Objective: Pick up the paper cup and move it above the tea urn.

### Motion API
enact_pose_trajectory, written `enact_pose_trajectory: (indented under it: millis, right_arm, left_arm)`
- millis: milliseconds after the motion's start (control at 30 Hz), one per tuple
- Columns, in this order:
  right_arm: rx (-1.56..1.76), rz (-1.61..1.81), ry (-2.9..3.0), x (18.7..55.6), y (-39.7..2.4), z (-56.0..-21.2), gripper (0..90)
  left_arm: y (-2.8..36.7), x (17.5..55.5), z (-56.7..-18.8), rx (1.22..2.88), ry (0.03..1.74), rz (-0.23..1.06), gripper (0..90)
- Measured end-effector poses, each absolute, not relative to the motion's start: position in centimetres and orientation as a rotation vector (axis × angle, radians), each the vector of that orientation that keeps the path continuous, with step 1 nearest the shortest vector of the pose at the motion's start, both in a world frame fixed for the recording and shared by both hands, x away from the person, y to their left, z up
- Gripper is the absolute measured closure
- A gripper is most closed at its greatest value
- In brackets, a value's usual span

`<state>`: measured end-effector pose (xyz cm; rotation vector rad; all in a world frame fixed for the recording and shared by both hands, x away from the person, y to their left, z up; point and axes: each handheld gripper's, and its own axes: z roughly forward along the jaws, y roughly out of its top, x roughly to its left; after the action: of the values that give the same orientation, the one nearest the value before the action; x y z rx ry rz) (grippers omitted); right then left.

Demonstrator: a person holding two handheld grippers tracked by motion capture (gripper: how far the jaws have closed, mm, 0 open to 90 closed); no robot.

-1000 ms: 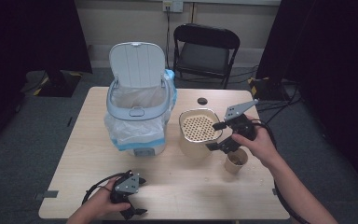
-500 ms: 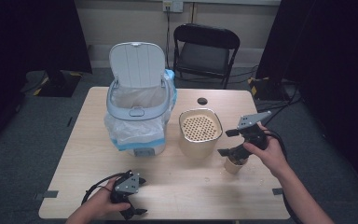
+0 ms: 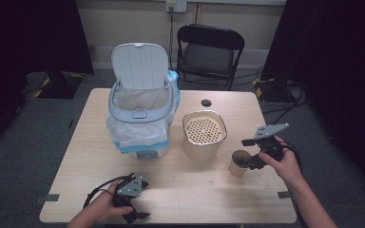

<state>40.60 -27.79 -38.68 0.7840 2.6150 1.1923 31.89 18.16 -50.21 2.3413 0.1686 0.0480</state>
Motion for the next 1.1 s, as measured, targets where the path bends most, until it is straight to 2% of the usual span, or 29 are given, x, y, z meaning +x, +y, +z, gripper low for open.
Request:
enact_pose_trajectory:
  millis: [400,1100]
  right_arm:
    - [0.839,1.184,2.568,39.6,-29.9,-40.0,14.8]
    - [0.845,1.166,2.573,38.4,-31.3,-41.3,14.6]
  left_arm:
    - [18.2,31.9,-50.2,2.345,0.168,0.050,0.0]
    - [18.2,31.9,-50.2,2.345,0.168,0.050,0.0]
